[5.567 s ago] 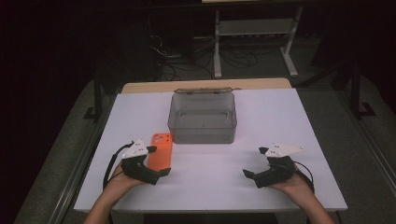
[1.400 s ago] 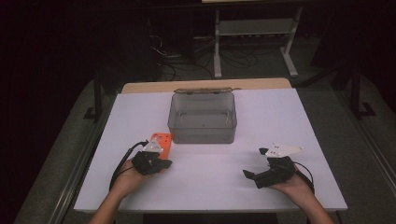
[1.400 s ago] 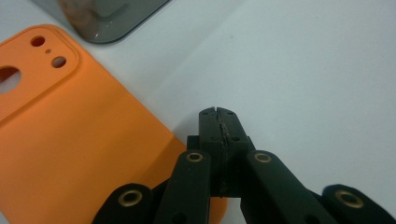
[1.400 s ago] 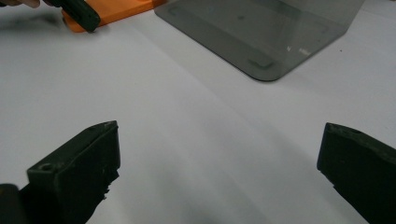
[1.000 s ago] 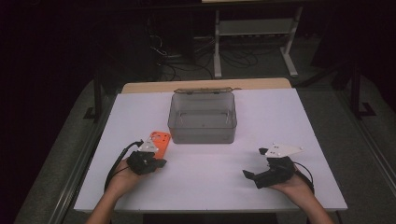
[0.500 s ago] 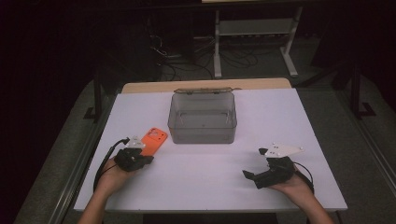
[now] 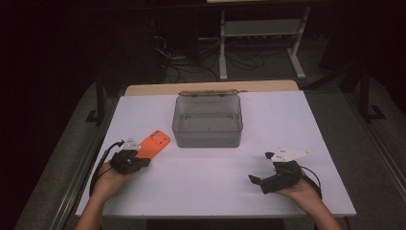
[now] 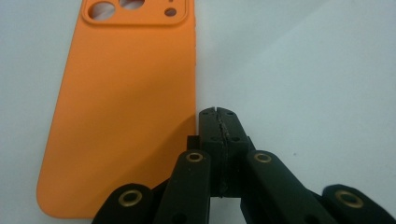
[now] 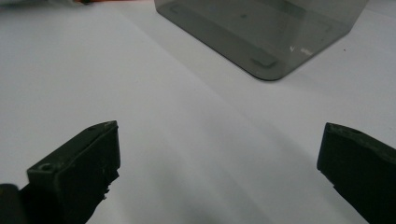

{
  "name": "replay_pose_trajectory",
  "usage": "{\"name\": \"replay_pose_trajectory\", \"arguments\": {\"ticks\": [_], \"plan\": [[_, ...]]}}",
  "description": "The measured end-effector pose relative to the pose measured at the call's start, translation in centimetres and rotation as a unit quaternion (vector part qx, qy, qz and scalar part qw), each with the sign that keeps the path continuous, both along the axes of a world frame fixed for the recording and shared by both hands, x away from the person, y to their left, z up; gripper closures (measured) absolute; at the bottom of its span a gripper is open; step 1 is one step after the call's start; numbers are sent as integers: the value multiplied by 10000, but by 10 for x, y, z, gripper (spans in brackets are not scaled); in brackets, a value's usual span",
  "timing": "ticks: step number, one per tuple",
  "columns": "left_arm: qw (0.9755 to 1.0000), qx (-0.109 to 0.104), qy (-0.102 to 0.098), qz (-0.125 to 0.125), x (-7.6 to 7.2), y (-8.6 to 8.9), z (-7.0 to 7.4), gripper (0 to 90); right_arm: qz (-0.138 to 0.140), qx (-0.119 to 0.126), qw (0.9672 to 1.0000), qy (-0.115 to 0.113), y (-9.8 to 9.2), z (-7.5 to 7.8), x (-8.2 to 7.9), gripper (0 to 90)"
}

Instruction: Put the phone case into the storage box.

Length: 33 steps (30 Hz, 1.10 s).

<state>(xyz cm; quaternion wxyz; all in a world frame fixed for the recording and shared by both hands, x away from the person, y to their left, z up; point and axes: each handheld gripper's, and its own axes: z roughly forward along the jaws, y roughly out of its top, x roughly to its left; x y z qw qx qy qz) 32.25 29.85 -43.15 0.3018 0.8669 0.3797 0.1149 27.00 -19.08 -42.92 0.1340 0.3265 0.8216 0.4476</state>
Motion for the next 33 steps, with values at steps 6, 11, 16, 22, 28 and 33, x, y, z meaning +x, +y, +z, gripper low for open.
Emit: {"name": "replay_pose_trajectory", "arguments": {"ticks": [6,11,16,22,28,33], "plan": [[9986,-482,-182,-135,-2,-3,7,800,1,0,10000,6,0,0,0,0],[9928,-1078,-285,-429,-6,-12,13,643,15,-17,10000,3,1,0,0,0],[9859,-1412,-426,-785,-9,-21,16,517,18,-15,10000,5,1,0,0,0],[9789,-1581,-663,-1116,-15,-34,16,370,24,-21,10000,10,1,0,0,0],[9755,-1663,-678,-1272,-18,-44,14,239,30,-28,10000,22,2,-1,0,0],[9731,-1625,-712,-1471,-21,-53,11,103,36,-20,10000,32,2,-1,0,0]]}}
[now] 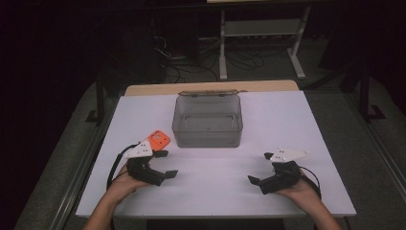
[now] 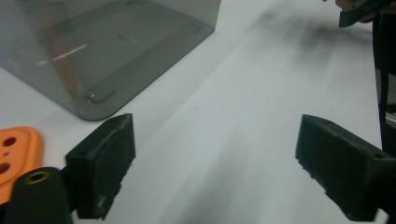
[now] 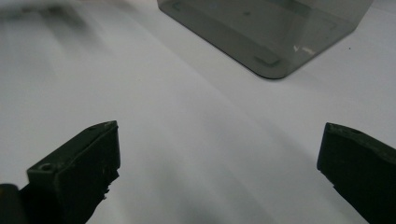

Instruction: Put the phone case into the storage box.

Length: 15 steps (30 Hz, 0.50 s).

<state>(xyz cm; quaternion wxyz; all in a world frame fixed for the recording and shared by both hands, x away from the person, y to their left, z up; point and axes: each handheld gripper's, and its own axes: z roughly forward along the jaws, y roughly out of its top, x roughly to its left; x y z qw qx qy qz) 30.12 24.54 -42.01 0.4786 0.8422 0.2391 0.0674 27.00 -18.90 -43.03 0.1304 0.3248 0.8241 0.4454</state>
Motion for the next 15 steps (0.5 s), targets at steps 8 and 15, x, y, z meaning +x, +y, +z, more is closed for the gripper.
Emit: {"name": "replay_pose_trajectory", "arguments": {"ticks": [8,15], "plan": [[9999,110,-87,50,-4,-2,-2,0,16,6,10000,6,0,-1,0,0],[9998,122,-124,102,-3,0,-1,0,13,13,10000,6,0,-1,0,0]]}}
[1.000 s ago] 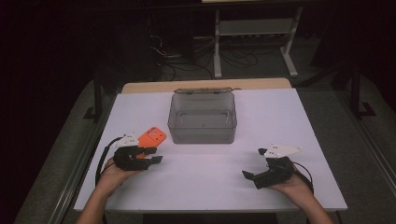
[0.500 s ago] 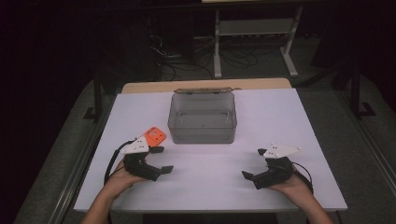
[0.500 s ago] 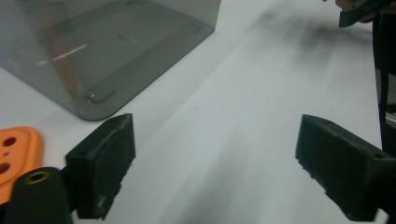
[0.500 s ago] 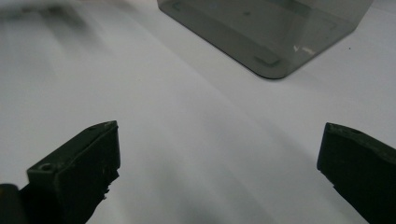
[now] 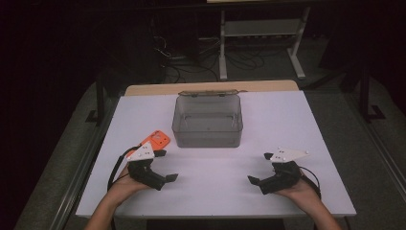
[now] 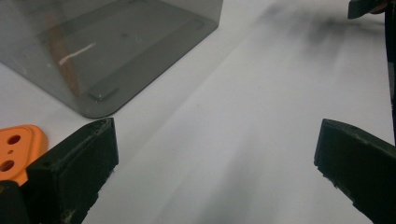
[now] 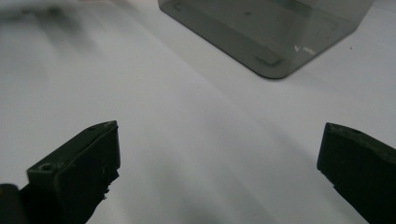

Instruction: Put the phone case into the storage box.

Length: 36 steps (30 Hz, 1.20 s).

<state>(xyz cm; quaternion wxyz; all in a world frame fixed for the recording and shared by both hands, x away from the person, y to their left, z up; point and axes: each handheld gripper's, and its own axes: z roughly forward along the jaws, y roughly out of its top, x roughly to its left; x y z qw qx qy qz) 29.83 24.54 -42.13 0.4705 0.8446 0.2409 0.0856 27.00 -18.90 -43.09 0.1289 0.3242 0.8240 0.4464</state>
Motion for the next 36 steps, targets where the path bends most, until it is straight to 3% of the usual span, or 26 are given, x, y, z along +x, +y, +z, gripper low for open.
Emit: {"name": "replay_pose_trajectory", "arguments": {"ticks": [25,36], "plan": [[9987,296,-99,415,12,19,10,0,14,-8,10000,0,1,0,0,0],[9979,329,-128,541,17,28,13,0,21,-22,10000,2,1,-1,0,0]]}}
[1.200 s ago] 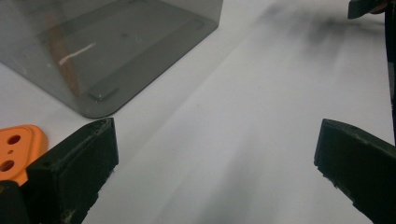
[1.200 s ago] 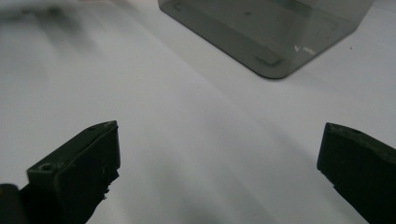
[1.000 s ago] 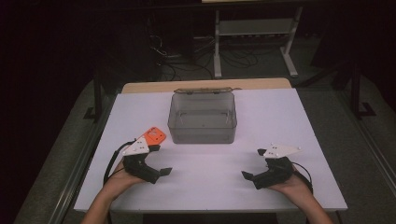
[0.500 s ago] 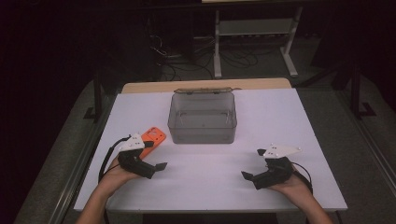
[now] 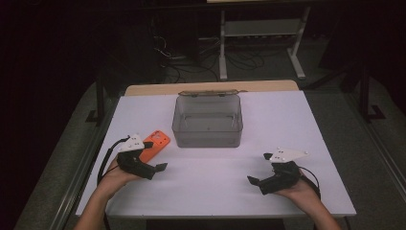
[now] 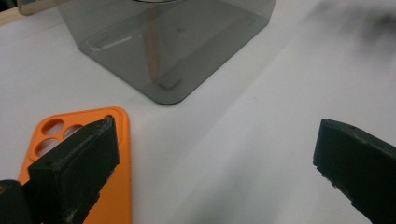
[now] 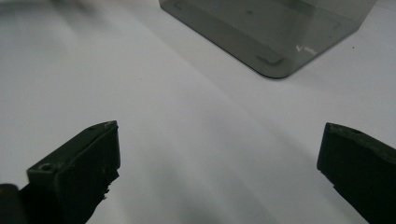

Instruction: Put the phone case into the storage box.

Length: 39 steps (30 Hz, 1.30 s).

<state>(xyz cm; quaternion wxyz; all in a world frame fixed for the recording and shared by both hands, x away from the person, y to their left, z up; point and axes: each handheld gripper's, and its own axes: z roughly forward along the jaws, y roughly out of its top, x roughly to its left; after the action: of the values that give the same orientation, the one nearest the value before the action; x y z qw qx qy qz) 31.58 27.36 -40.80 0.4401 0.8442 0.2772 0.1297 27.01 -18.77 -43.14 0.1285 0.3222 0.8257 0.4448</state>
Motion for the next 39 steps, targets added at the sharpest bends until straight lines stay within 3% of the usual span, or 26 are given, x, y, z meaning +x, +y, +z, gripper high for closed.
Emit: {"name": "replay_pose_trajectory", "arguments": {"ticks": [15,23,39], "plan": [[9997,154,-44,179,7,17,6,0,-2,-5,10000,12,0,0,0,0],[9996,132,-1,252,19,27,10,0,-19,4,10000,8,0,0,1,0],[9992,292,-81,266,41,26,24,0,-31,6,10000,5,-1,0,1,0]]}}
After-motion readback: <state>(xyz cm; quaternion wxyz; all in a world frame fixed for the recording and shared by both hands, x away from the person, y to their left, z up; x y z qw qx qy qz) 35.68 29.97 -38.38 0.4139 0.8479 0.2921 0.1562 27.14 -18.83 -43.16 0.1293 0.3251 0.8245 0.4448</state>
